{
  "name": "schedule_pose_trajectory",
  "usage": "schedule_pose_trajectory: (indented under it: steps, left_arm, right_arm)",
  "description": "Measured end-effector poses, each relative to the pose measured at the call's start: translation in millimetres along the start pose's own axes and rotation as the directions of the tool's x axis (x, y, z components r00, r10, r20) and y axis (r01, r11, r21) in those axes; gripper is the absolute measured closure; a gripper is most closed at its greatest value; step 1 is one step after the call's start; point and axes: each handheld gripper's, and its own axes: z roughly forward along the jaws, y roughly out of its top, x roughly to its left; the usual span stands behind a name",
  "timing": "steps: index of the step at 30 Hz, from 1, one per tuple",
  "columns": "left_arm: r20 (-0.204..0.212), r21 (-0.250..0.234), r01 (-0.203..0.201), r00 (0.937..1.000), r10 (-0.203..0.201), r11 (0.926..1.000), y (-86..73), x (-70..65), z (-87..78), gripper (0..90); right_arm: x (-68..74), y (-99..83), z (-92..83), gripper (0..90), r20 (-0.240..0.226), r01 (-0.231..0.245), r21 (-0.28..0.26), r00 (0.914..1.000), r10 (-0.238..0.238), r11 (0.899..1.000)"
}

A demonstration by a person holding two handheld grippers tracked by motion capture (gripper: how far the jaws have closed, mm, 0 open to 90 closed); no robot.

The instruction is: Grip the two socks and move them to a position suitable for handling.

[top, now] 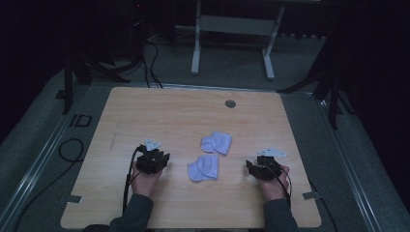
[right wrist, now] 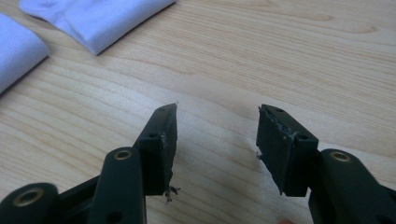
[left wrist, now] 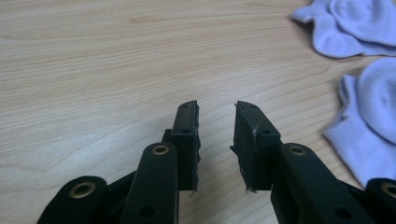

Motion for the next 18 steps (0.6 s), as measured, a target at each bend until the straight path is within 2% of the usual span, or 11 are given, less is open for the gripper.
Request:
schedule_pose_trajectory:
  steps: [6,7,10,13,14,17,18]
  left_arm:
    - [0.032,-0.013,0.004,0.9995,-0.003,0.9999,0.5,-5.2,-0.6,71.0]
    - [0.050,-0.016,0.002,0.9987,-0.002,0.9999,0.9,-6.9,-1.5,72.4]
    - [0.057,-0.017,0.000,0.9984,0.001,0.9999,0.9,-8.2,-1.6,73.3]
    - [0.088,-0.014,0.014,0.9960,-0.012,0.9998,0.6,-9.7,-1.4,73.4]
    - [0.092,-0.012,-0.003,0.9957,0.005,0.9999,0.5,-12.3,-1.2,74.0]
    - [0.097,-0.010,-0.012,0.9952,0.013,0.9999,0.6,-15.0,-0.8,76.0]
    - [0.111,-0.009,-0.013,0.9938,0.014,0.9999,0.7,-17.4,-0.3,76.8]
  right_arm:
    - [-0.5,-0.6,0.8,46.4,-0.010,-0.003,0.003,0.9999,0.003,1.000]
    - [-1.5,-1.3,0.9,46.0,-0.014,-0.004,0.001,0.9999,0.004,1.000]
    - [-2.5,-1.9,1.1,45.6,-0.014,-0.008,0.004,0.9999,0.008,1.000]
    - [-2.4,-2.1,1.1,44.9,-0.021,-0.011,0.000,0.9997,0.011,1.000]
    - [-2.1,-2.0,1.1,44.9,-0.022,-0.011,0.000,0.9997,0.011,1.000]
    - [-2.0,-2.2,1.5,44.6,-0.026,-0.009,0.001,0.9996,0.009,1.000]
    - [-2.0,-2.3,1.7,44.4,-0.026,-0.009,0.002,0.9996,0.009,1.000]
